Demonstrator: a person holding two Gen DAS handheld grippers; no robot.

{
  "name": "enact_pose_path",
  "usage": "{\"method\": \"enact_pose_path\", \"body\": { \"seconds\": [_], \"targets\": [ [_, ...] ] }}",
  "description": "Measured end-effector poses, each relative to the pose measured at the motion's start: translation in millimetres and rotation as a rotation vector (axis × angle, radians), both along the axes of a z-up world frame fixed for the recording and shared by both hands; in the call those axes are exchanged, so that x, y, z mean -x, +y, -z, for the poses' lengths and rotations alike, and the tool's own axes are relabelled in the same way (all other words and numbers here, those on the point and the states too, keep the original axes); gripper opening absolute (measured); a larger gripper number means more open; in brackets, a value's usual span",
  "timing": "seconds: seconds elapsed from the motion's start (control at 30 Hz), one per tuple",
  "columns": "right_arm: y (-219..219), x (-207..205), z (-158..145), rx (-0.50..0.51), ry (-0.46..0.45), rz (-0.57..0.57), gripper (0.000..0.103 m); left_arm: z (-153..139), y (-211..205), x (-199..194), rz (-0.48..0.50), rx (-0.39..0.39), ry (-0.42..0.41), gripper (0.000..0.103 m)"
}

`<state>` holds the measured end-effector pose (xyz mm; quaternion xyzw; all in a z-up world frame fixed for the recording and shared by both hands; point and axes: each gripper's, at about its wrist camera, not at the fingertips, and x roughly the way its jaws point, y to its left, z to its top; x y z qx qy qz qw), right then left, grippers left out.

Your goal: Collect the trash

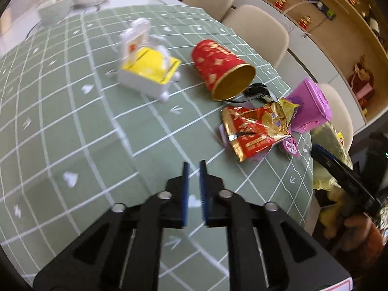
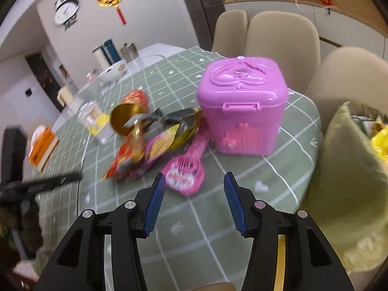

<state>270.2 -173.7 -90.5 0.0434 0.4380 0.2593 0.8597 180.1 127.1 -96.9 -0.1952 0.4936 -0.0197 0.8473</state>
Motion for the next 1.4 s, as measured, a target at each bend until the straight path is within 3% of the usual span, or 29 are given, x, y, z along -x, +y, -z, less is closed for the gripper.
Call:
{"method": "enact_pose_path", "body": {
  "seconds": [0.1, 0.2, 0.27, 0.3, 0.43, 0.63, 0.7, 0.83, 0.87, 0.9, 0.93, 1.0, 1.13, 1.3, 1.4],
  "targets": [
    [15.7, -17.3, 13.5, -0.009, 0.034, -0.01, 0.049, -5.1, 9.6, 8.7, -0.026, 0.026, -0.012, 0.033],
    [35.4, -28.6, 21.5, 0.019, 0.074, -0.055, 0.049, -11.8, 11.5, 9.1, 0.005, 0.03, -0.038, 0.039],
    [45.1, -30.3, 21.2, 0.029, 0.078, -0.082, 0.045, -17.5, 8.1, 3.1, 0.056, 0.025, -0.054, 0.04],
    [50.0, -29.5, 20.8, 0.04, 0.08, -0.087, 0.037, -20.1, 5.3, -2.0, 0.088, 0.019, -0.063, 0.04],
    [50.4, -12.2, 19.1, 0.064, 0.087, -0.083, 0.025, -25.4, -12.0, -24.5, 0.2, -0.01, -0.105, 0.044],
    [17.2, 32.1, 23.4, 0.008, 0.164, -0.031, 0.024, -20.0, -49.2, -62.9, 0.344, -0.041, -0.125, 0.045],
    [11.9, 42.3, 23.9, -0.004, 0.176, -0.035, 0.024, -19.0, -67.0, -77.4, 0.41, -0.084, -0.153, 0.047],
    [10.4, 50.7, 22.5, 0.01, 0.171, -0.036, 0.024, -9.4, -94.5, -102.9, 0.508, -0.161, -0.15, 0.047],
    [9.3, 51.9, 22.1, 0.005, 0.171, -0.036, 0.024, -4.5, -98.7, -106.4, 0.531, -0.163, -0.122, 0.044],
    [8.2, 53.4, 21.6, -0.009, 0.171, -0.042, 0.027, -0.8, -100.1, -106.6, 0.552, -0.16, -0.101, 0.031],
    [3.9, 52.8, 20.8, -0.019, 0.17, -0.047, 0.035, 2.2, -101.2, -104.6, 0.565, -0.166, -0.089, 0.026],
    [0.7, 55.0, 17.0, -0.039, 0.15, -0.058, 0.047, 3.6, -100.5, -94.4, 0.565, -0.201, -0.086, 0.019],
    [6.2, 57.6, 7.8, -0.019, 0.097, -0.097, 0.048, 0.6, -82.8, -68.9, 0.499, -0.226, -0.066, 0.015],
    [23.1, 61.6, 12.4, 0.043, 0.11, -0.179, 0.049, -5.6, -36.9, -38.3, 0.284, -0.165, -0.03, 0.014],
    [28.4, 61.8, 17.6, 0.08, 0.098, -0.206, 0.049, -8.7, -10.2, -20.6, 0.155, -0.09, -0.034, 0.014]
  ]
}}
